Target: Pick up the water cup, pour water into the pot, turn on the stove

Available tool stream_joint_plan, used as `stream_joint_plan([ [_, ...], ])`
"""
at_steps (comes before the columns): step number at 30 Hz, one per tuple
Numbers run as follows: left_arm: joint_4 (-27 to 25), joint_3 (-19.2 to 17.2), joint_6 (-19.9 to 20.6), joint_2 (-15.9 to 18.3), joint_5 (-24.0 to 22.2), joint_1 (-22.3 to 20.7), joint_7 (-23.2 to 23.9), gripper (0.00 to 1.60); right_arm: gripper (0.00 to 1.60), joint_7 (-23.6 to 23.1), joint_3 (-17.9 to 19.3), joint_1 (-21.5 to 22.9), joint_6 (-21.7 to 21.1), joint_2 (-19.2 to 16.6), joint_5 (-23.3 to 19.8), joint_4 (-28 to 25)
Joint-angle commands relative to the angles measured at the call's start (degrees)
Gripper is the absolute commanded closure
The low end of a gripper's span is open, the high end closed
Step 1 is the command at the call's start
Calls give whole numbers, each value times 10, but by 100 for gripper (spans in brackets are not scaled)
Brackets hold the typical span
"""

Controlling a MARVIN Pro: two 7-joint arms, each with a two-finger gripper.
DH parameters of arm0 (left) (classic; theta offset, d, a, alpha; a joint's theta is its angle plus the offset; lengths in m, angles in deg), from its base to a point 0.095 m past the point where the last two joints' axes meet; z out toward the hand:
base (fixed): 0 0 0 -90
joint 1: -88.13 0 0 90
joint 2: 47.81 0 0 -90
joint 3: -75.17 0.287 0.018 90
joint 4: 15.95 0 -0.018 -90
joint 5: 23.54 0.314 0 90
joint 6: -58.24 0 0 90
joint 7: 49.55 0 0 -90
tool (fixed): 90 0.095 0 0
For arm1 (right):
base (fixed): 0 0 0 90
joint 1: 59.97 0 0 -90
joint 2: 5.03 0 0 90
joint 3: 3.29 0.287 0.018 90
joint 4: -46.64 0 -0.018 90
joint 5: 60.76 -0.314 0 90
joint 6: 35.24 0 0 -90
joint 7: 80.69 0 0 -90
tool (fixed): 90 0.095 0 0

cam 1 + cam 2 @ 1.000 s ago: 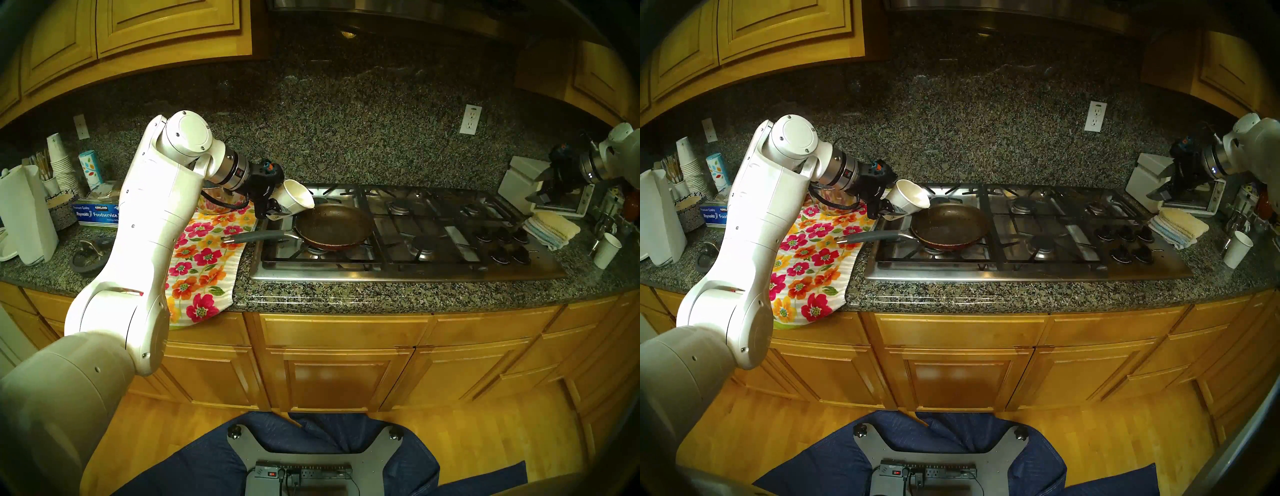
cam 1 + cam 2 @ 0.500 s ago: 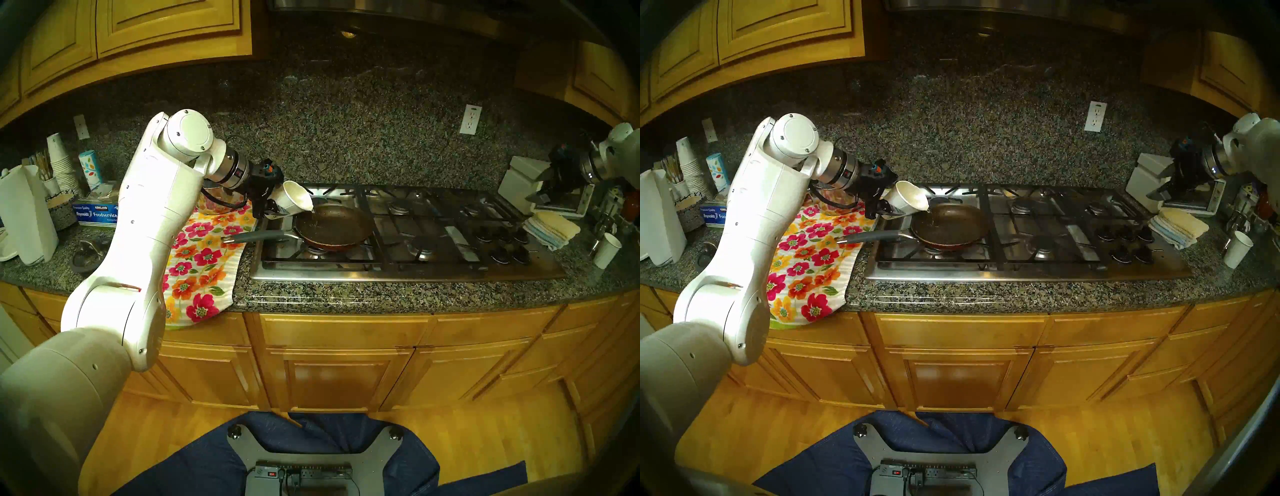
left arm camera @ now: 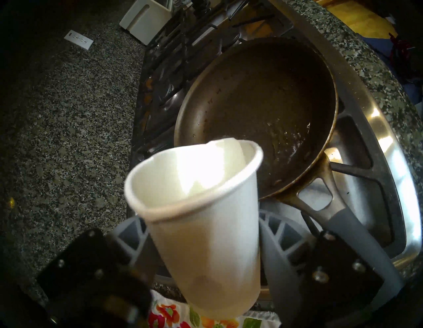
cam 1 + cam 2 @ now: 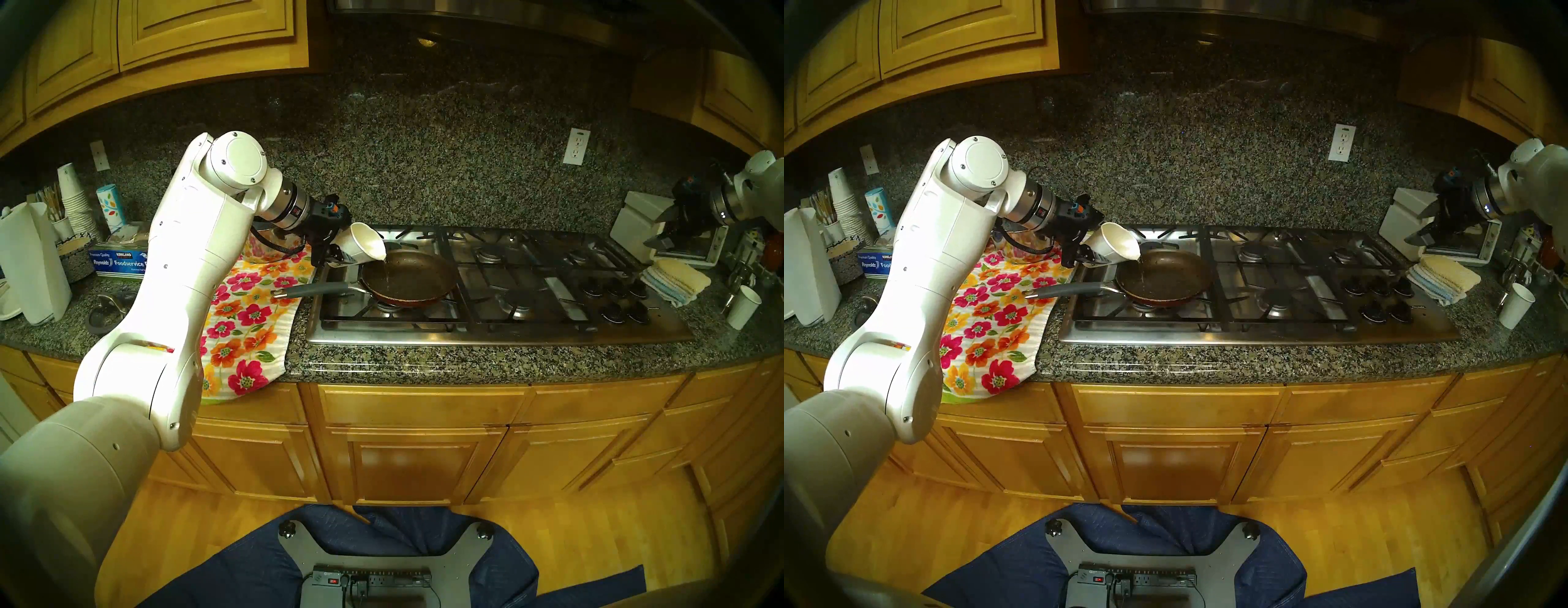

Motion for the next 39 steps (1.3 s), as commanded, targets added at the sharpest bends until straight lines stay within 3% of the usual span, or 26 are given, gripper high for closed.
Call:
stream_joint_plan([
  [1,0,4,-9,-6,-3,-52,-2,80,0,2,-1,18,1,1,-1,14],
  [39,52,74,-81,-15,24,-109,-2,82,0,1,-1,18,1,1,-1,14],
])
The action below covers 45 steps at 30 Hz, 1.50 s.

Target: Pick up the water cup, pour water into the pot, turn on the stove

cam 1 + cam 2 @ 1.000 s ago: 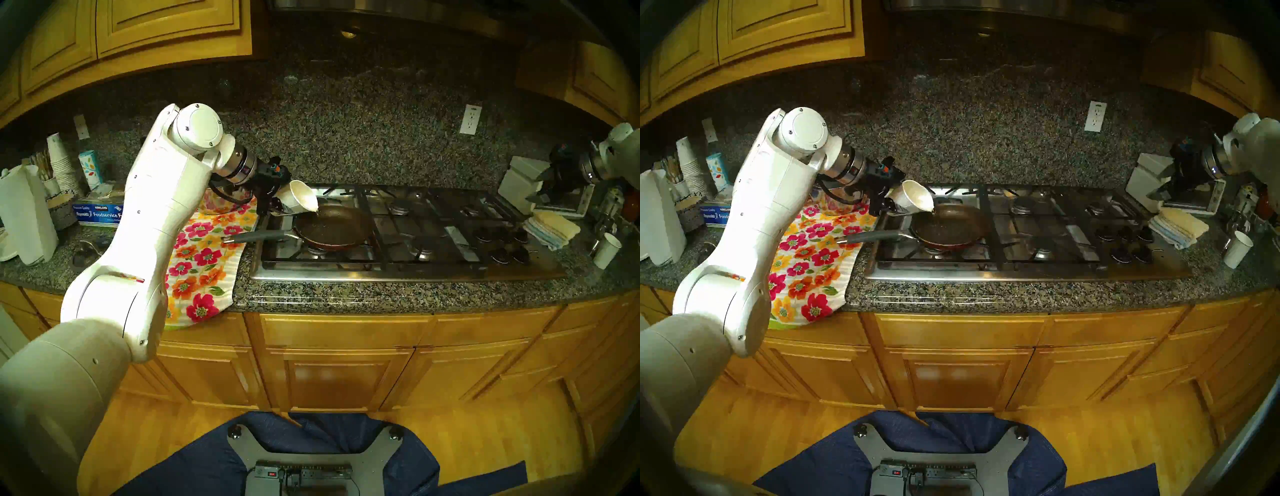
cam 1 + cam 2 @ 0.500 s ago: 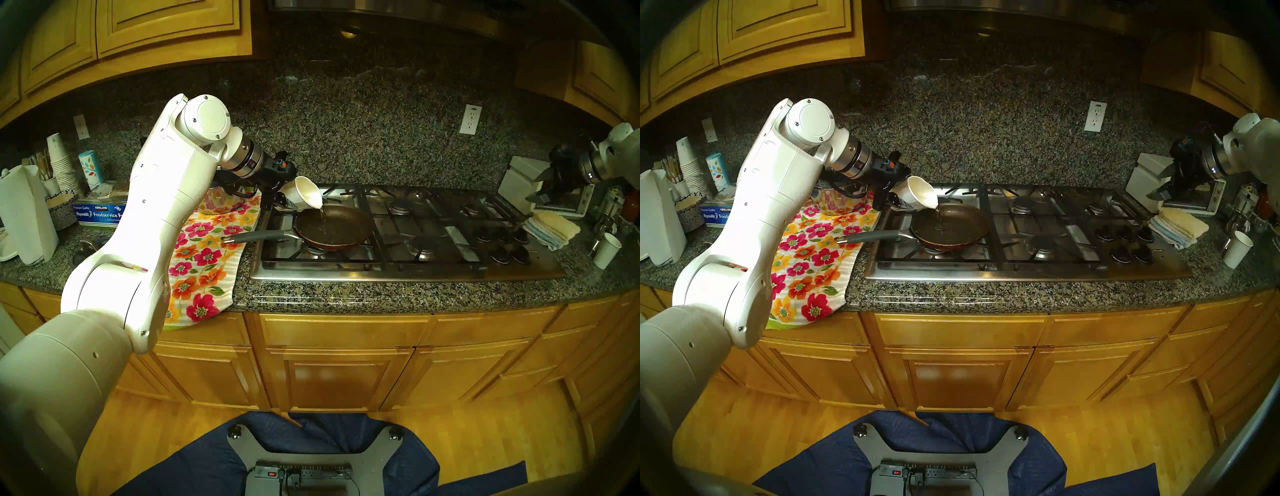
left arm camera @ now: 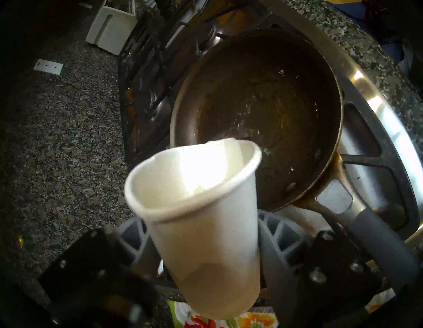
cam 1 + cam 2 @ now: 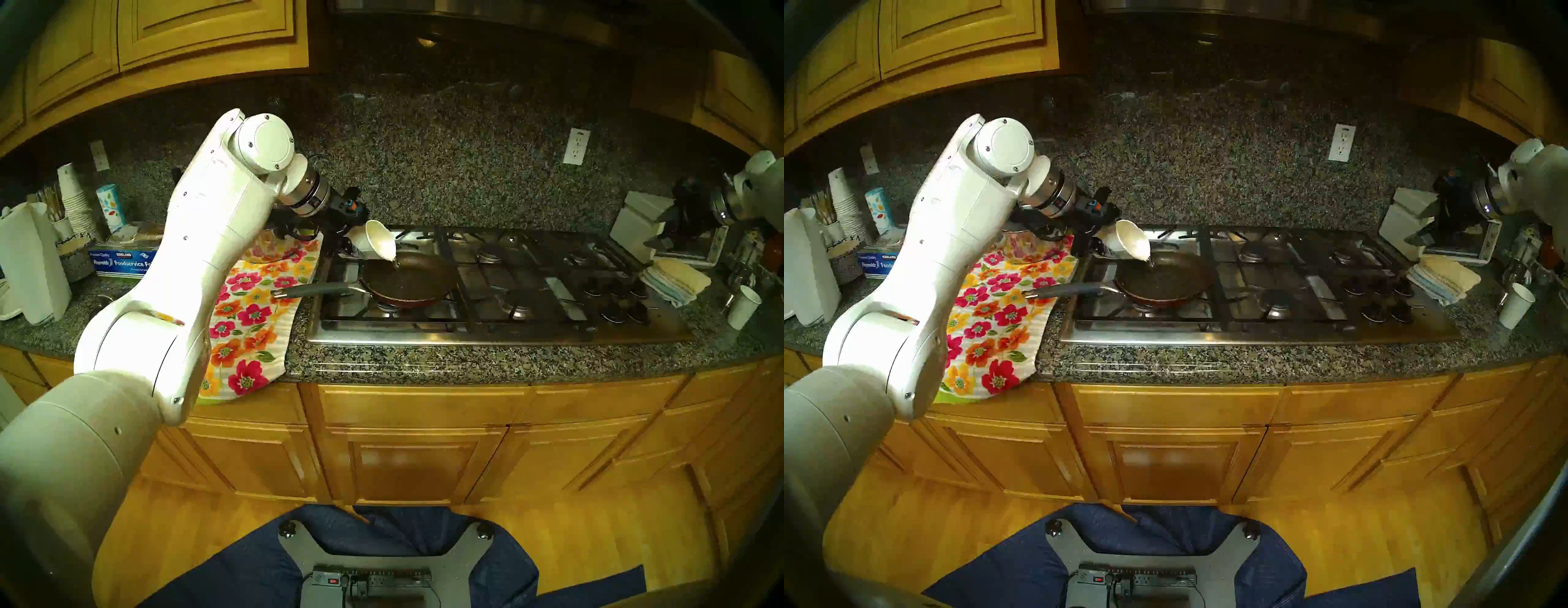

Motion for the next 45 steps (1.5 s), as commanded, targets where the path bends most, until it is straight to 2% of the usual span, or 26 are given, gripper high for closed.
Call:
stream_joint_plan([
  [1,3,1,-17,1,7,-41,-1,82,0,1,-1,18,1,1,-1,14],
  [17,16,4,-57,-4,38,-41,-24,82,0,2,-1,18,1,1,-1,14],
  [35,-25,5,-98,-3,60,-22,-35,83,0,1,-1,18,1,1,-1,14],
  [45,-46,7,-107,-2,74,-5,-47,82,0,1,-1,19,1,1,-1,14],
])
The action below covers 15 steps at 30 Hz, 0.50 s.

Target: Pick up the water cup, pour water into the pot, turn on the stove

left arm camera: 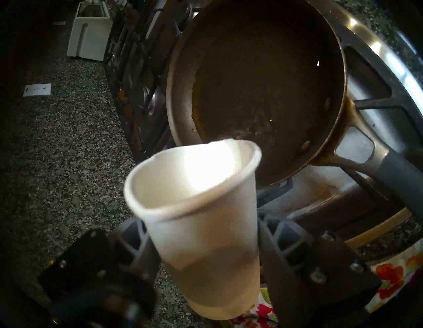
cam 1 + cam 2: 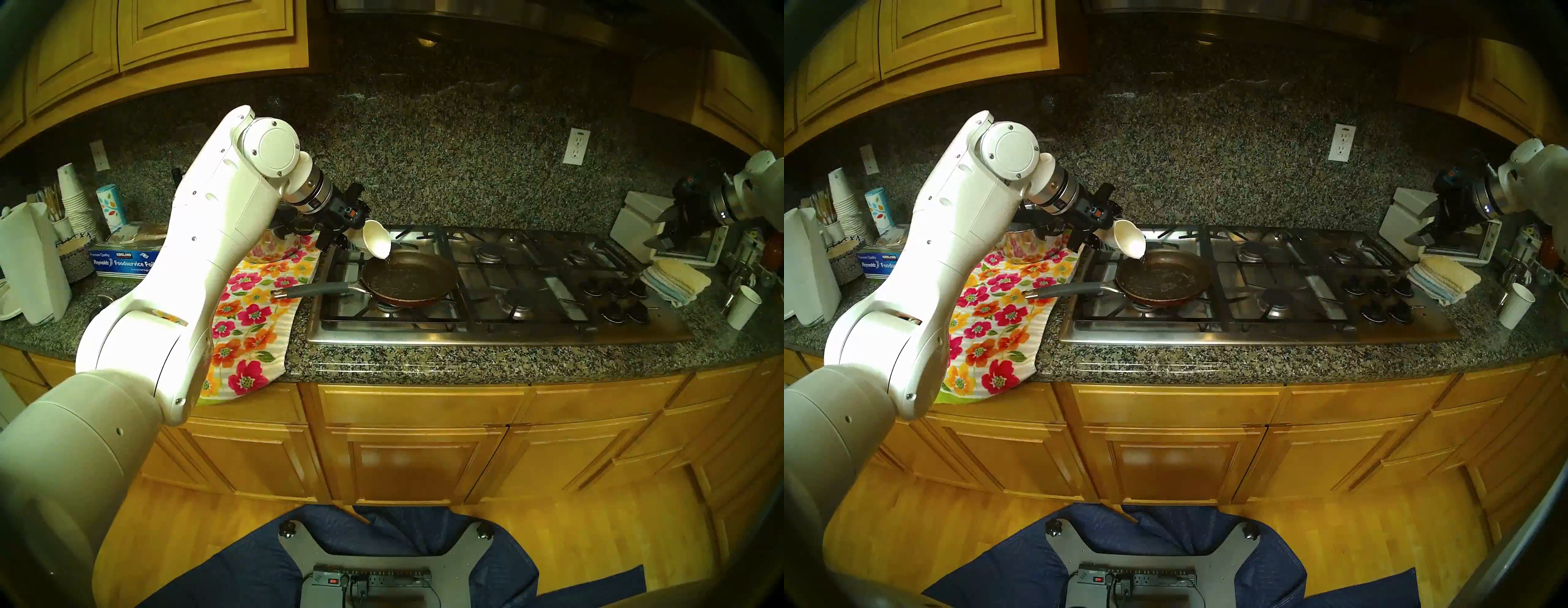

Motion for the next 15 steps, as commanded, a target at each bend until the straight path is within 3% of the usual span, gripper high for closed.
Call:
stream_joint_plan([
  [1,-31,-1,-7,2,6,-9,-8,82,0,1,-1,19,1,1,-1,14],
  [15,-72,11,-40,15,28,17,-29,82,0,1,-1,19,1,1,-1,14],
])
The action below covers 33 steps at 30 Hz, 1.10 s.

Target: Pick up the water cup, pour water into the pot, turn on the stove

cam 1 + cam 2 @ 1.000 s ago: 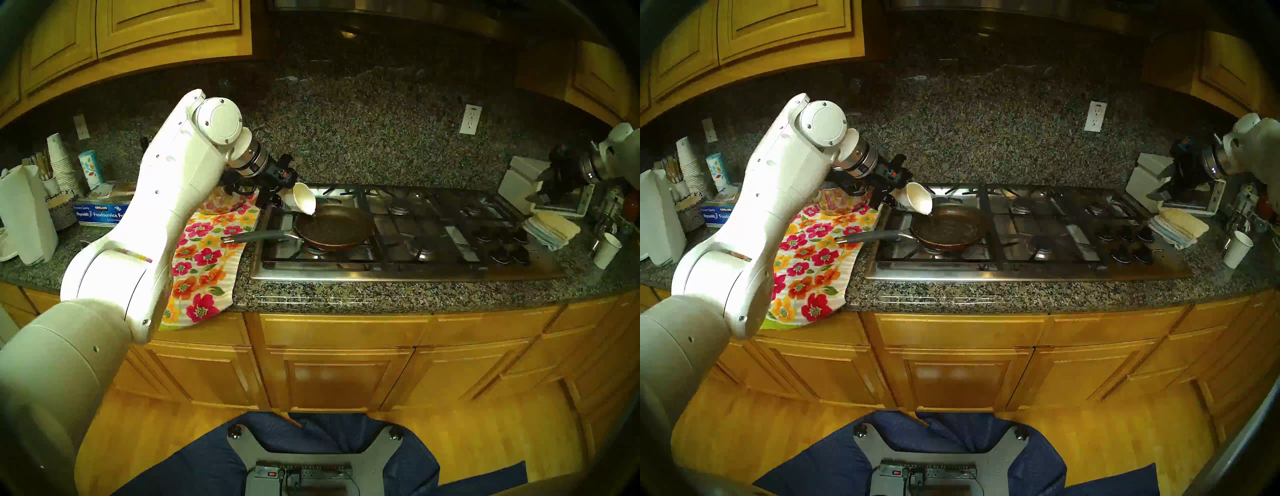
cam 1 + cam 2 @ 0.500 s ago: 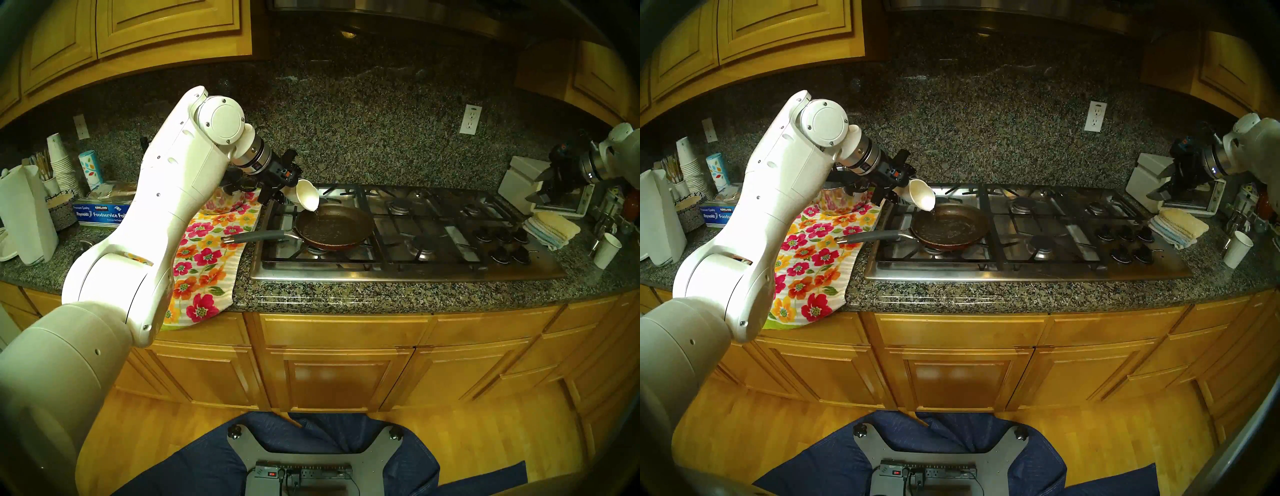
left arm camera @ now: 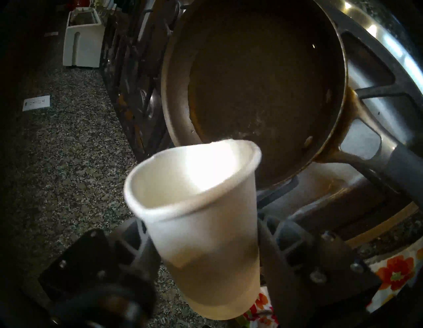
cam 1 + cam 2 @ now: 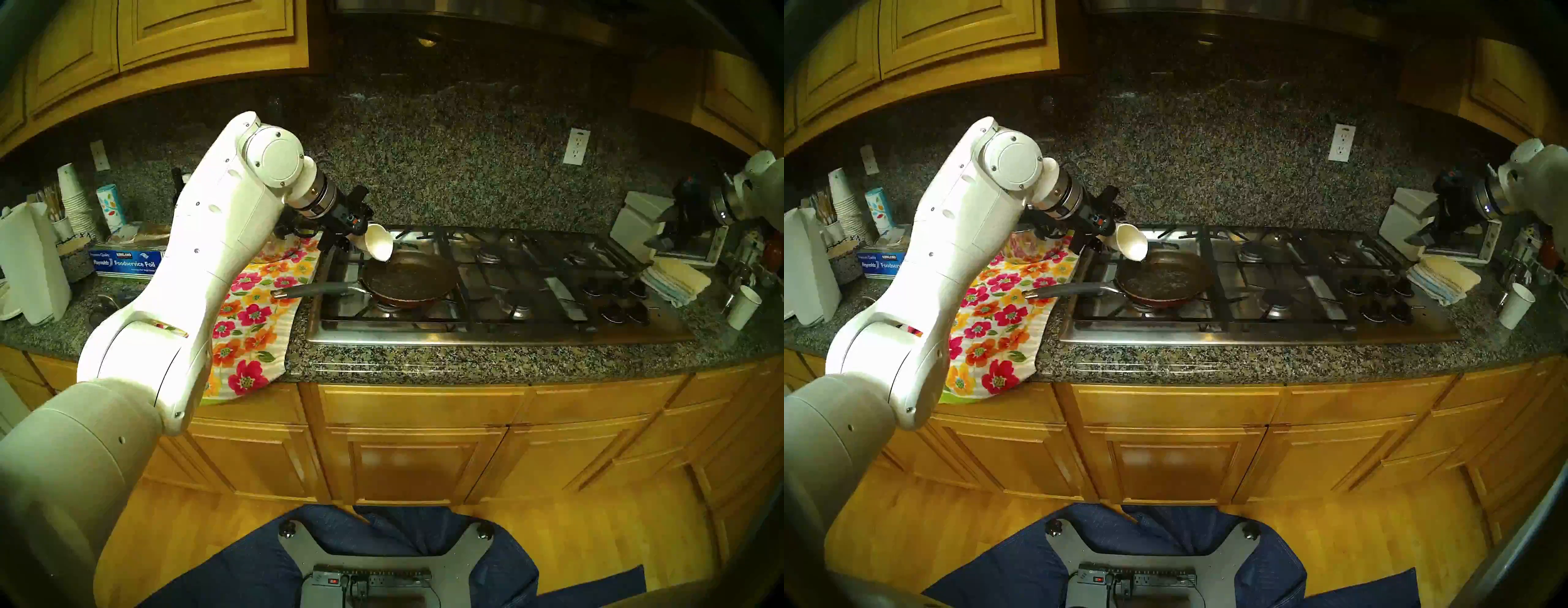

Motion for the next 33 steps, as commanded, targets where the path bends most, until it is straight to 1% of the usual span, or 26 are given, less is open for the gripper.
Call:
stream_joint_plan([
  [1,-34,2,-13,7,5,-6,-4,82,0,1,-1,19,1,1,-1,14],
  [2,-38,5,-21,10,11,-3,-12,82,0,1,-1,19,1,1,-1,14],
  [6,-48,9,-30,16,16,2,-19,82,0,1,-1,19,1,1,-1,14],
  [14,-67,11,-36,23,18,11,-25,82,0,1,-1,19,1,1,-1,14],
  [18,-74,11,-38,26,25,12,-36,82,0,1,-1,18,1,1,-1,14],
  [22,-61,8,-32,23,36,3,-51,82,0,1,-1,18,1,1,-1,14],
  [28,-40,-5,-20,19,42,-10,-60,82,0,2,-1,18,1,1,-1,14],
  [33,-33,-7,-27,23,55,-13,-76,82,0,2,-1,18,1,1,-1,14],
])
